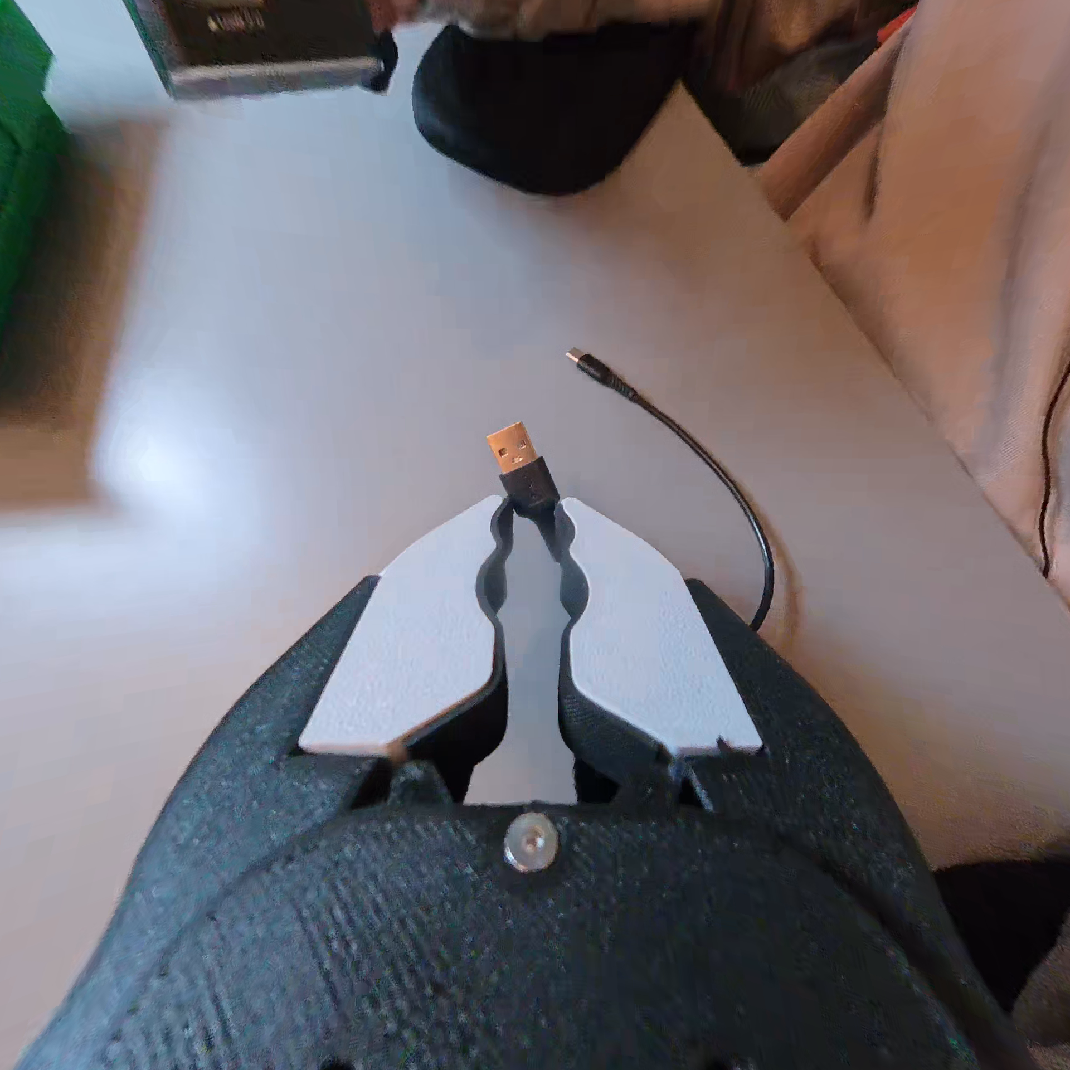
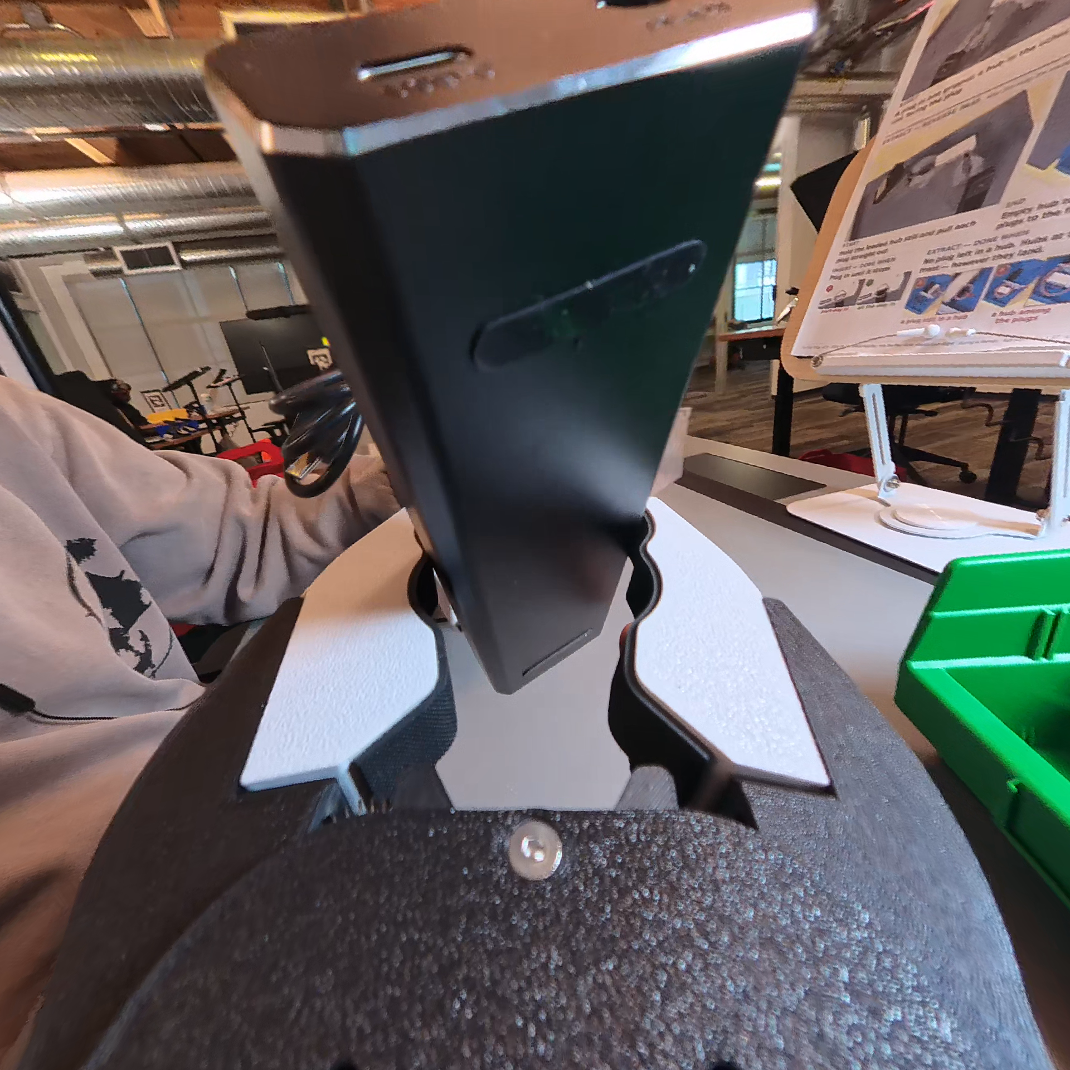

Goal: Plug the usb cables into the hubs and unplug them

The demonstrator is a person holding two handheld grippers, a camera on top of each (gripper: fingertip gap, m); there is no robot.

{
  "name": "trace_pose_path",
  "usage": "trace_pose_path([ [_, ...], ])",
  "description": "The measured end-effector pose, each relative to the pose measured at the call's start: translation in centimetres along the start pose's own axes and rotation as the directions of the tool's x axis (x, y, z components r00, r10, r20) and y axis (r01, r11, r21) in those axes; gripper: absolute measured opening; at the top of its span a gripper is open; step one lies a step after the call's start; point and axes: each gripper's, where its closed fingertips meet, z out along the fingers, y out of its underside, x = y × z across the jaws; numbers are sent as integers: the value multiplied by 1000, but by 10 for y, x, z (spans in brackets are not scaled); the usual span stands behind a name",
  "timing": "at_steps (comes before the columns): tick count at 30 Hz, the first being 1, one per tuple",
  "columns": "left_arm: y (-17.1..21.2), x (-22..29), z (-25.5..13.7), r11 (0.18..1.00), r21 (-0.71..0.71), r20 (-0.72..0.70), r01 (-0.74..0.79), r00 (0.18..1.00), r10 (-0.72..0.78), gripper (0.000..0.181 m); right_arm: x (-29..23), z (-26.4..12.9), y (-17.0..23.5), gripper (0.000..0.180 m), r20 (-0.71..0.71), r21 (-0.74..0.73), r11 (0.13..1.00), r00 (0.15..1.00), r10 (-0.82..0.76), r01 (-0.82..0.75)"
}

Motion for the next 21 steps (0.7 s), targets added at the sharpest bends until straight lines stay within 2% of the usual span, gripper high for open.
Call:
trace_pose_path([
  [4,-24,1,-7,993,106,23,-50,999,47,14,-9,1,-1,65,55,8,1000,998,0,-1],
  [8,-32,-5,-9,991,109,79,-75,995,67,14,-14,3,3,65,83,-8,1000,997,1,-1],
  [11,-36,-26,-18,992,91,225,-87,972,65,14,-18,3,2,65,101,-7,1000,995,6,-5],
  [13,-39,-49,-36,993,76,383,-87,922,52,14,-18,3,2,65,109,-1,1000,994,13,-13],
  [16,-50,-79,-80,993,83,636,-85,772,13,14,-18,2,1,65,116,8,1000,993,27,-28],
  [18,-57,-84,-101,994,39,734,-103,678,42,14,-18,2,1,65,117,10,999,993,33,-34],
  [19,-59,-79,-102,994,7,730,-105,680,67,13,-17,2,1,65,117,11,999,992,37,-38],
  [21,-63,-59,-85,994,-19,633,-108,768,96,13,-17,2,2,65,118,10,999,992,43,-45],
])
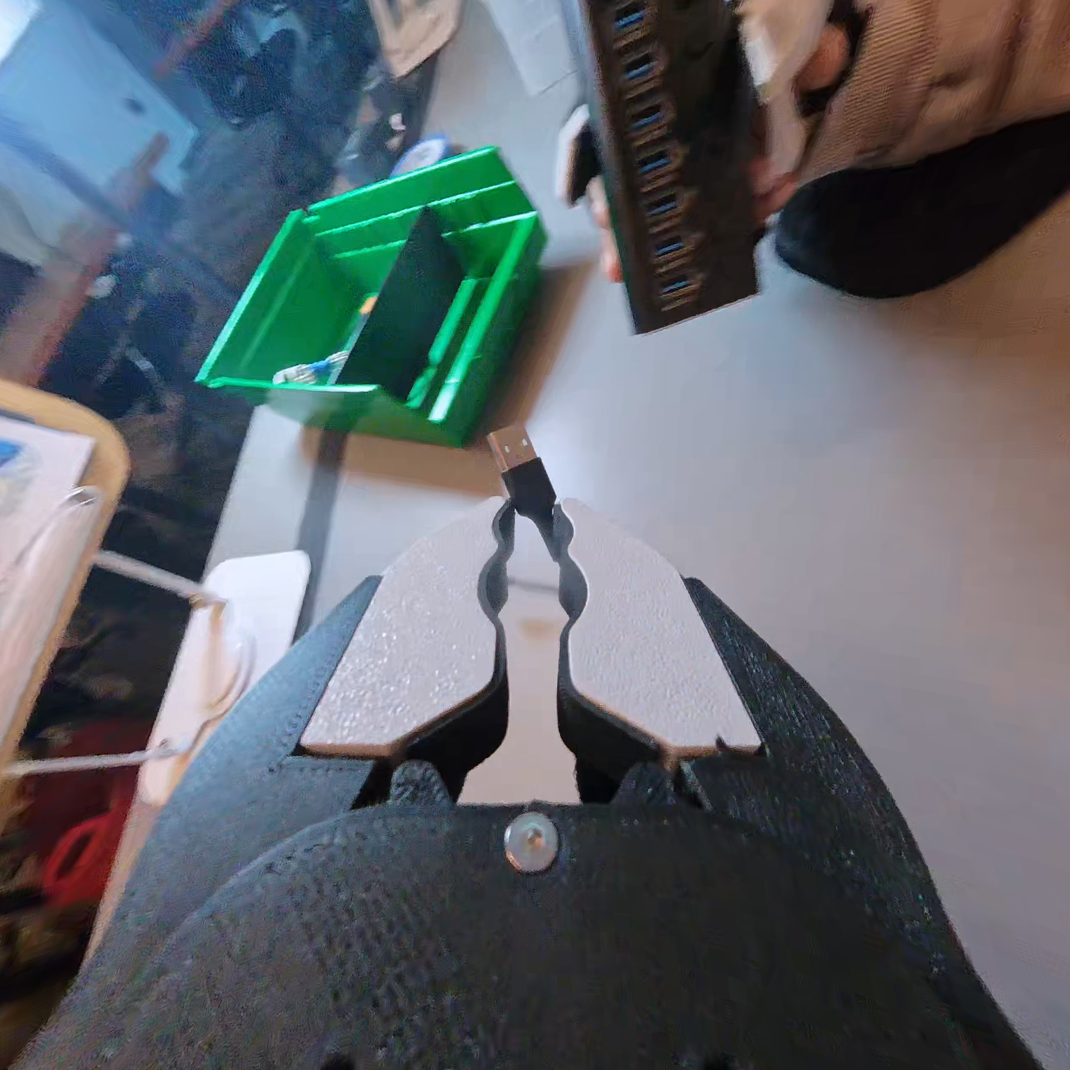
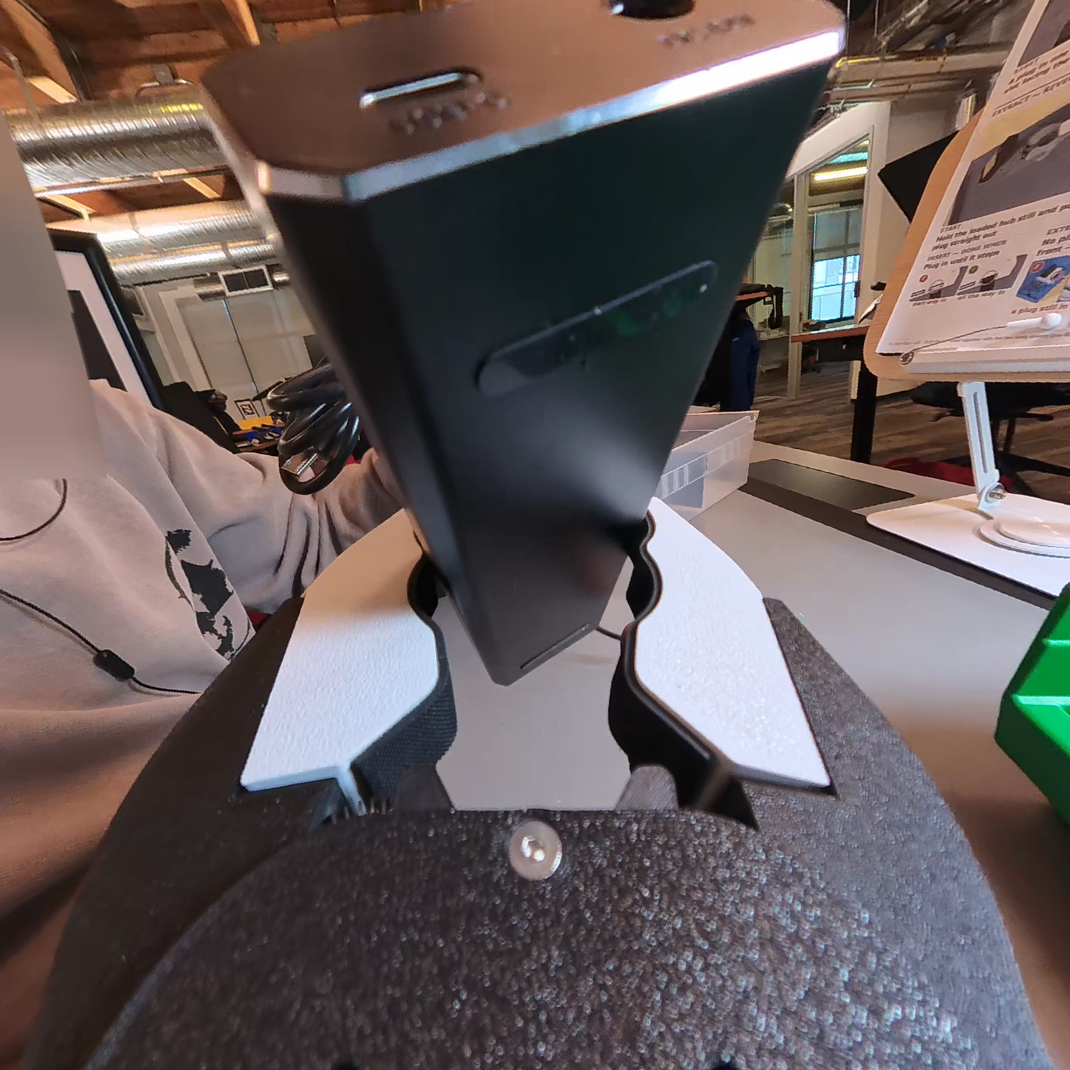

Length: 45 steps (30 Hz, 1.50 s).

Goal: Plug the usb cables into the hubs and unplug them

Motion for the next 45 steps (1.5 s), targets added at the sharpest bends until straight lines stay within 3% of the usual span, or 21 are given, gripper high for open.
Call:
trace_pose_path([
  [3,-10,56,2,999,39,-319,32,948,-17,16,1,0,2,65,-2,-3,1000,1000,5,-5],
  [7,0,80,10,996,-16,-459,89,884,-86,25,0,0,1,65,-4,-4,1000,1000,0,0],
  [13,38,132,33,970,-243,-595,2,790,-151,27,2,-1,1,65,-10,-2,1000,1000,6,-6],
  [17,61,158,48,915,-401,-582,-32,781,-227,23,7,-3,3,65,-41,-20,1000,999,-16,15],
  [20,63,167,48,894,-447,-538,32,789,-297,23,12,-5,4,65,-64,-29,999,998,-25,24],
  [25,59,181,49,894,-433,-466,117,820,-333,25,14,-4,6,65,-58,-23,1000,998,-5,4],
  [32,57,177,56,921,-365,-418,133,861,-290,7,10,-2,7,65,-38,-17,1000,999,10,-11],
  [38,28,109,42,935,-200,-317,292,884,-343,7,9,1,15,65,-48,-78,996,998,-48,44],
  [45,-32,52,39,984,-109,-207,139,965,-159,6,9,17,37,65,-108,-240,947,963,-246,215],
])
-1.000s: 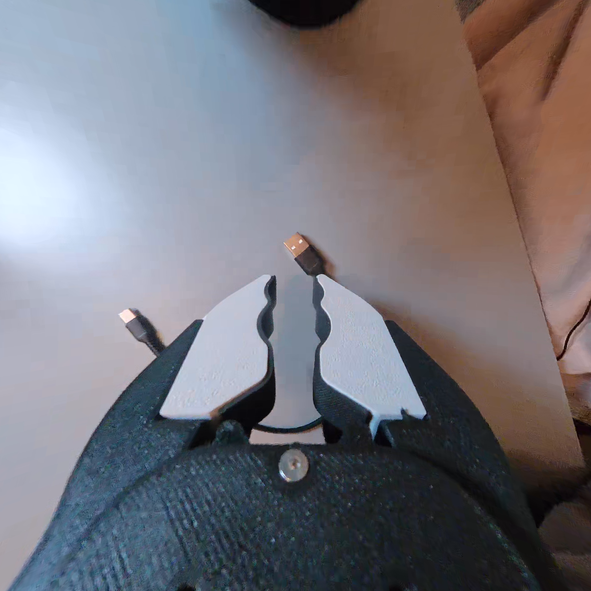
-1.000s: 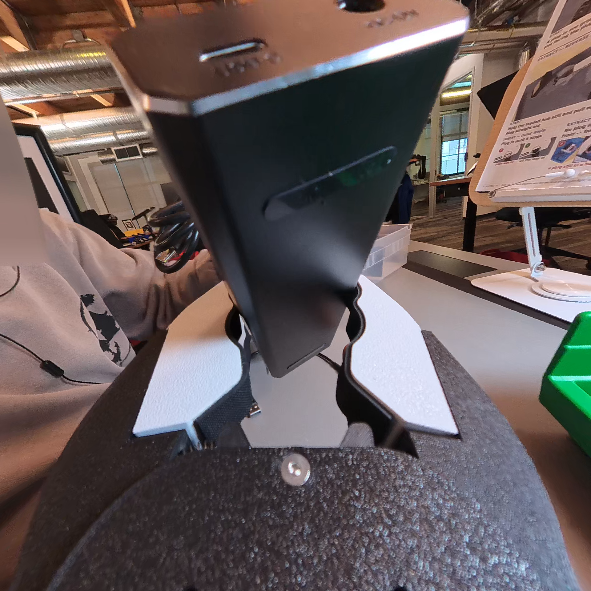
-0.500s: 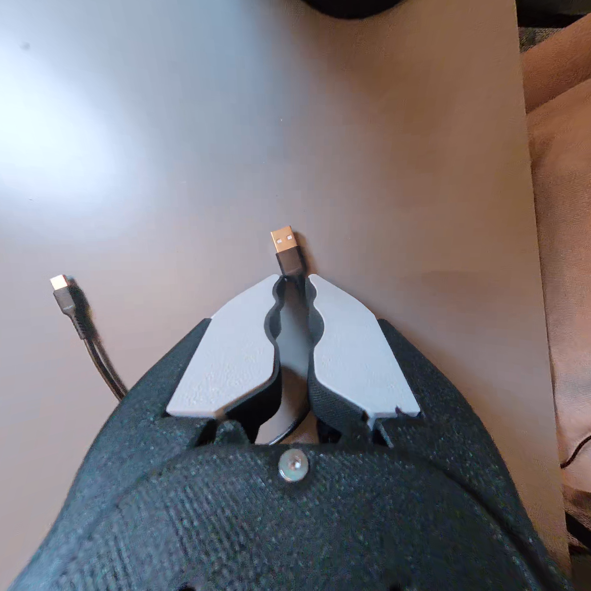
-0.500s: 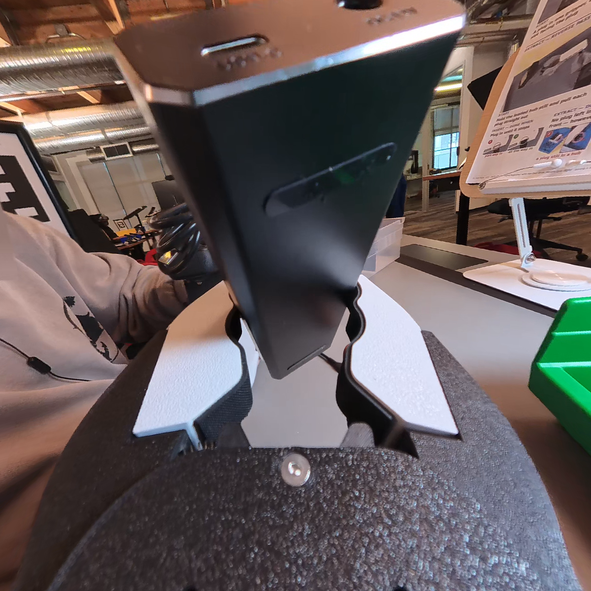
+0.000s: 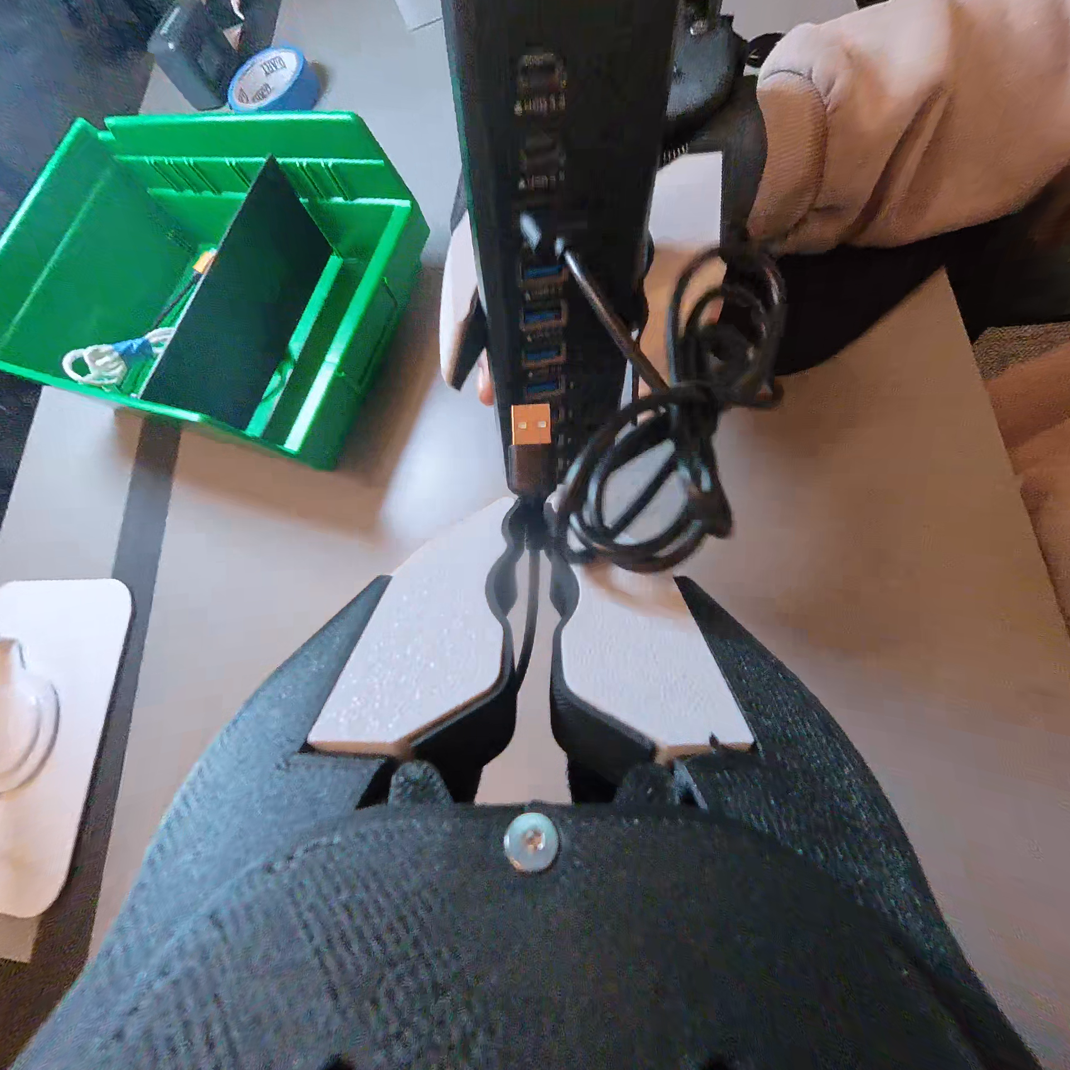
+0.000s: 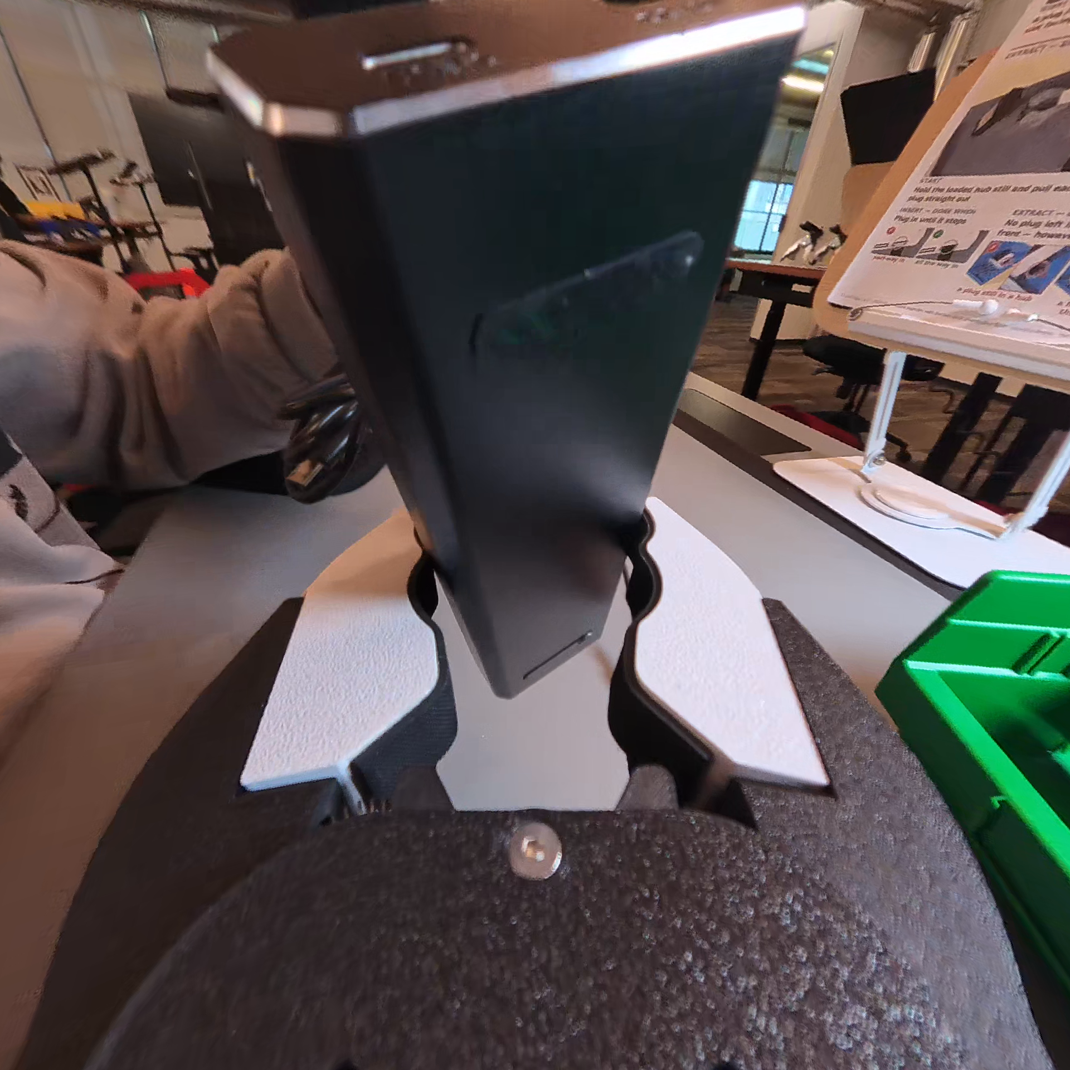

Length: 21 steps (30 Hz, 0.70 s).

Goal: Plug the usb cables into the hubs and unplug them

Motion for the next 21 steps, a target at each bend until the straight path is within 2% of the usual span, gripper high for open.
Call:
trace_pose_path([
  [6,-22,0,19,998,-9,-59,-60,996,60,6,3,7,11,65,-70,-70,997,996,-46,42],
  [12,-14,3,20,998,-35,-74,-46,996,43,6,9,12,36,64,-108,-233,970,989,-102,74],
  [16,0,4,21,991,-121,-56,-59,997,53,6,3,20,42,64,-98,-263,963,991,-89,60],
  [21,8,3,20,977,-203,-8,-70,998,70,7,8,21,52,64,-146,-357,930,979,-145,84],
])
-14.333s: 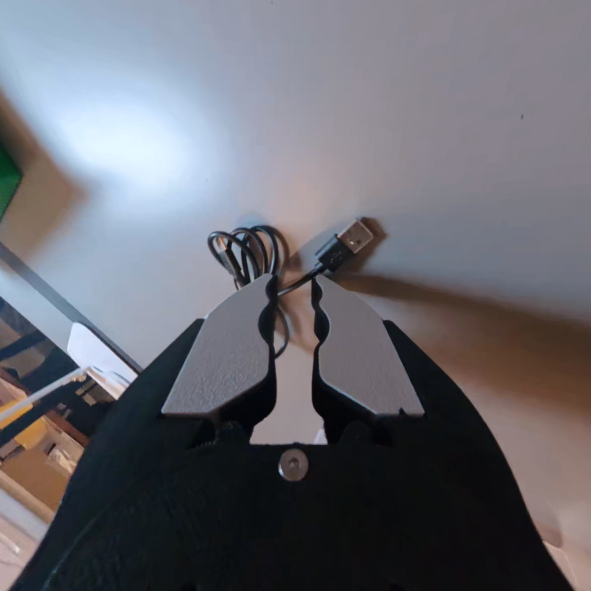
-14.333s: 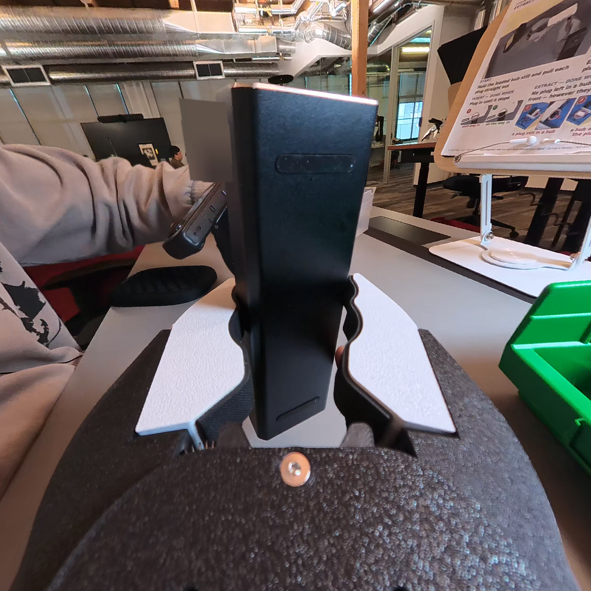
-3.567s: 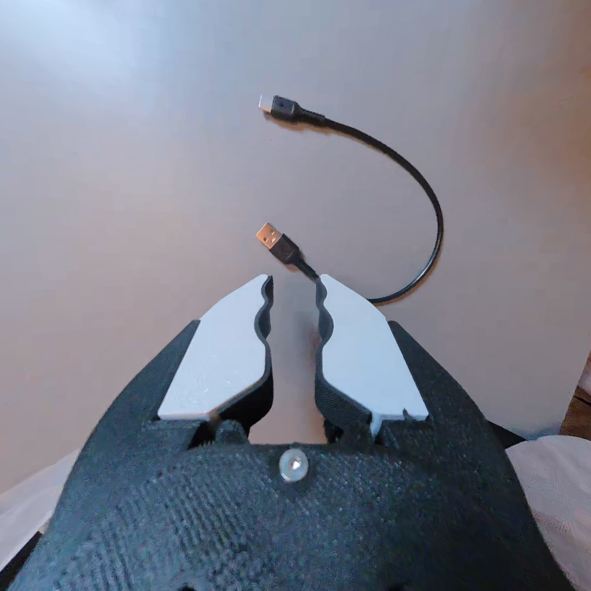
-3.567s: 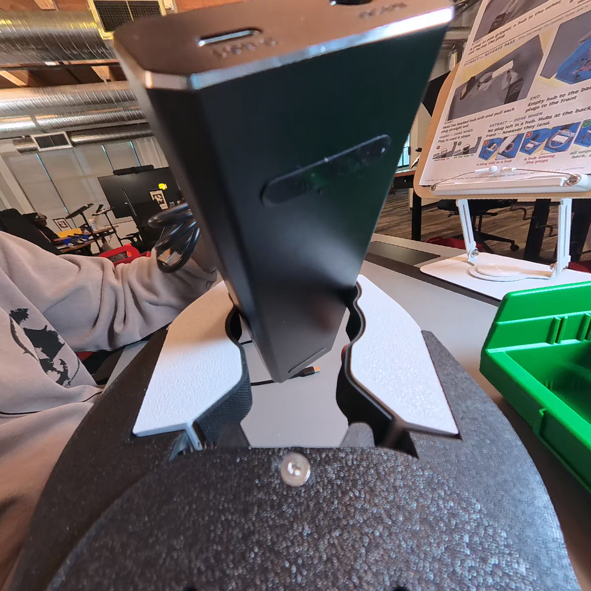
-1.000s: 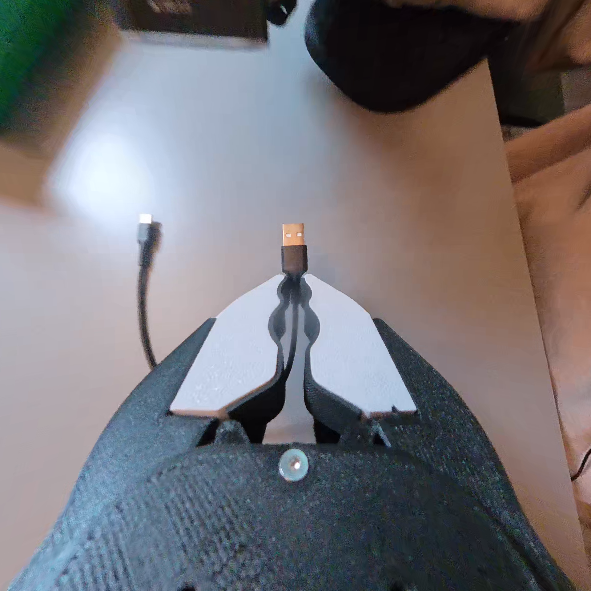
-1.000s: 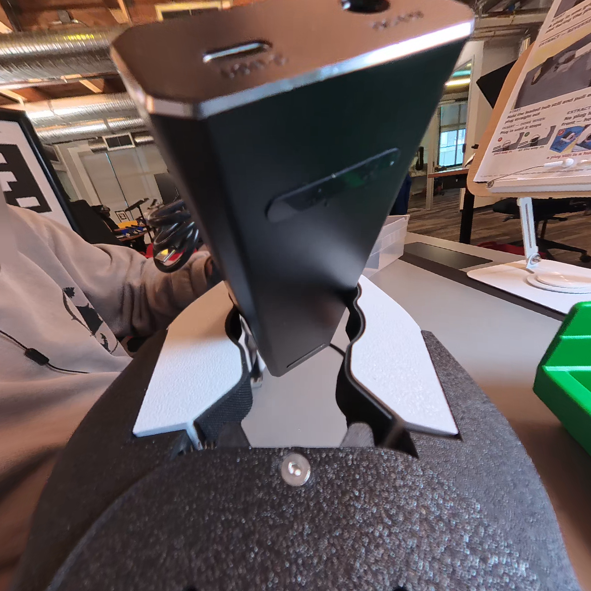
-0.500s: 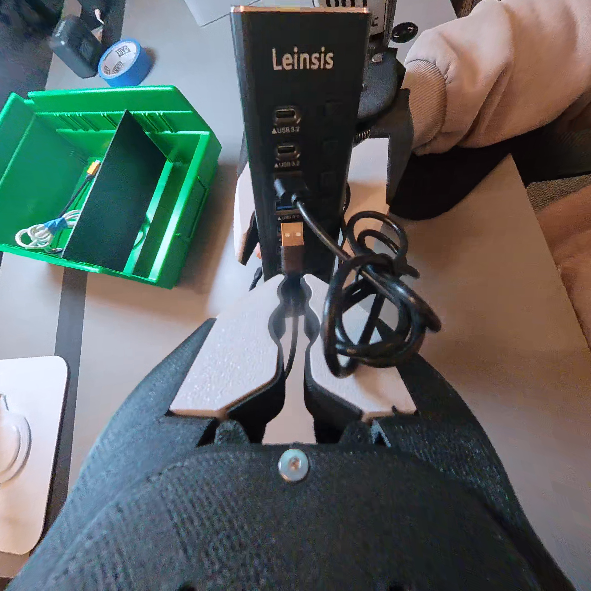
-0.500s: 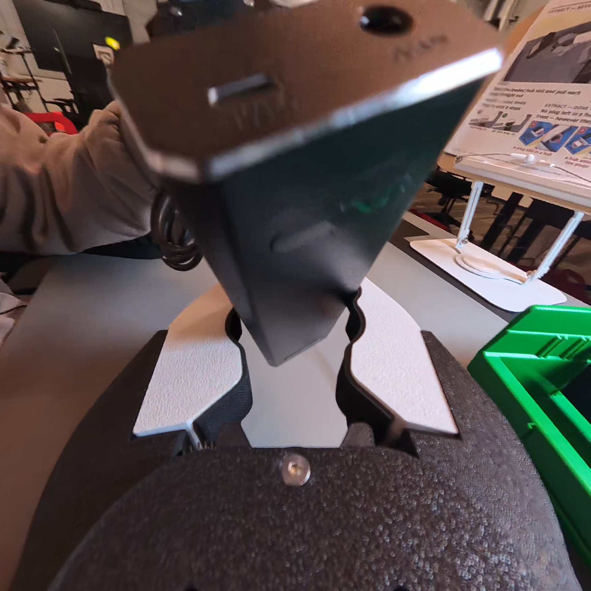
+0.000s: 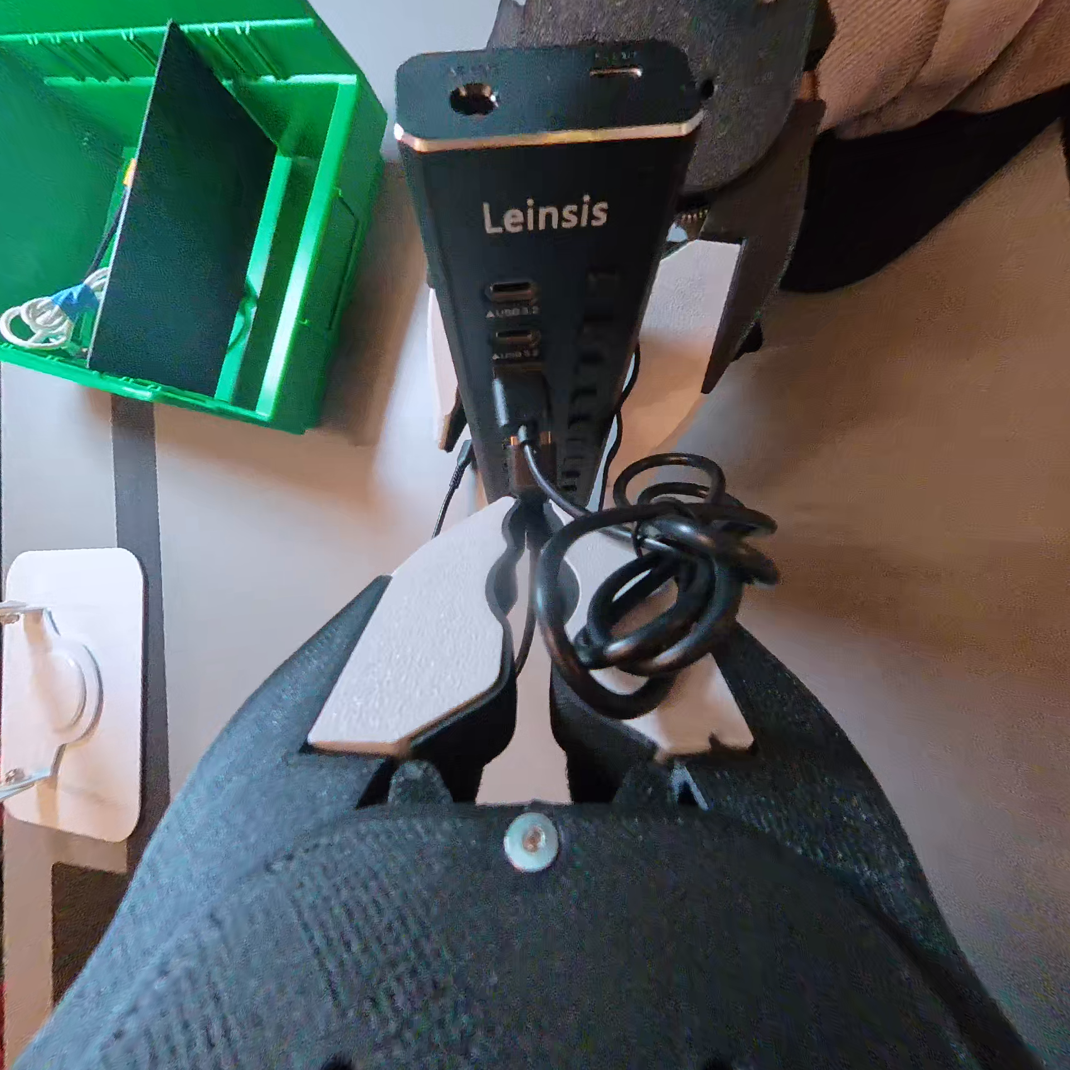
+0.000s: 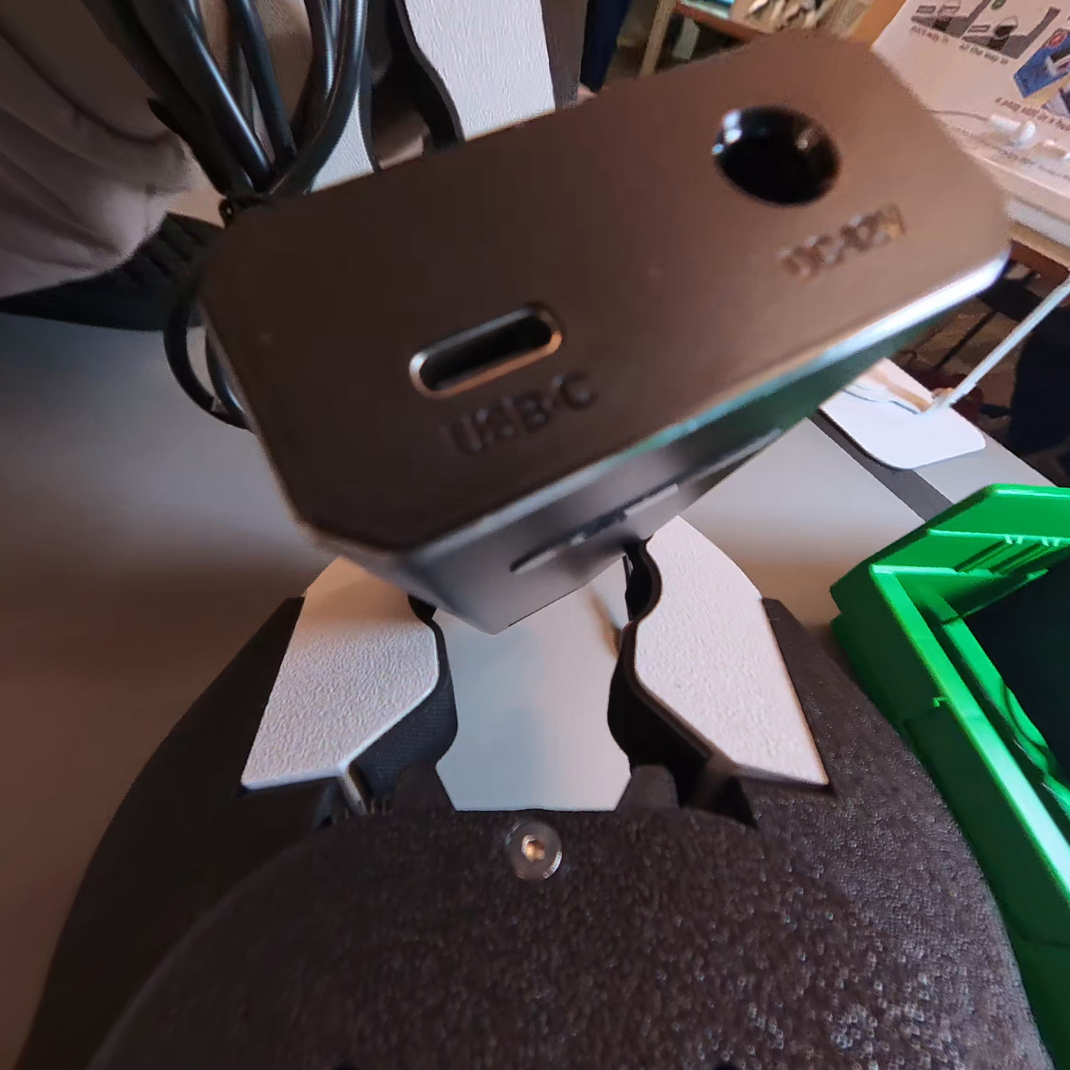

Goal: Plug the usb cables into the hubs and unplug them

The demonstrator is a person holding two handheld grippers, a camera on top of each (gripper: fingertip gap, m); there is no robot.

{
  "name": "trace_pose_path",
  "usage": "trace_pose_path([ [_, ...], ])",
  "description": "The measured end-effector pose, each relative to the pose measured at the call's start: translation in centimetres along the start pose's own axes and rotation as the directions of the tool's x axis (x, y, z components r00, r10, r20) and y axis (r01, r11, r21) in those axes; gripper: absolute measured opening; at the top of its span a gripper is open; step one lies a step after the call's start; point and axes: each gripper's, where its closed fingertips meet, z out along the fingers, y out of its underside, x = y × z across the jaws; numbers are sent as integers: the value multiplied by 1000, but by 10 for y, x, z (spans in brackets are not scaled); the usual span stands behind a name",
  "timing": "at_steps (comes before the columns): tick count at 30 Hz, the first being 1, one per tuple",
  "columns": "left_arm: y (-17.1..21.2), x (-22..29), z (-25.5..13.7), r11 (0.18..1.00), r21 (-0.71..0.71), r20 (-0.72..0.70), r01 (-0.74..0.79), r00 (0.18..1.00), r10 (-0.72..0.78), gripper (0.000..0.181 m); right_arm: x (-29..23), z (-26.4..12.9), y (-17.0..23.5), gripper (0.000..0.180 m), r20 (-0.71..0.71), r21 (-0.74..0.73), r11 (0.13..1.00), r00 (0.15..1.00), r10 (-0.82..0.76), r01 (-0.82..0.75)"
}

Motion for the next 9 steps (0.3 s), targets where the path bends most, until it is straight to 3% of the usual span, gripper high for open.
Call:
trace_pose_path([
  [7,13,-2,2,991,-129,59,-33,997,41,6,1,8,9,64,-84,-137,989,994,-75,63],
  [9,13,0,2,994,-109,23,-22,999,25,6,2,9,12,103,-109,-178,980,988,-112,91],
])
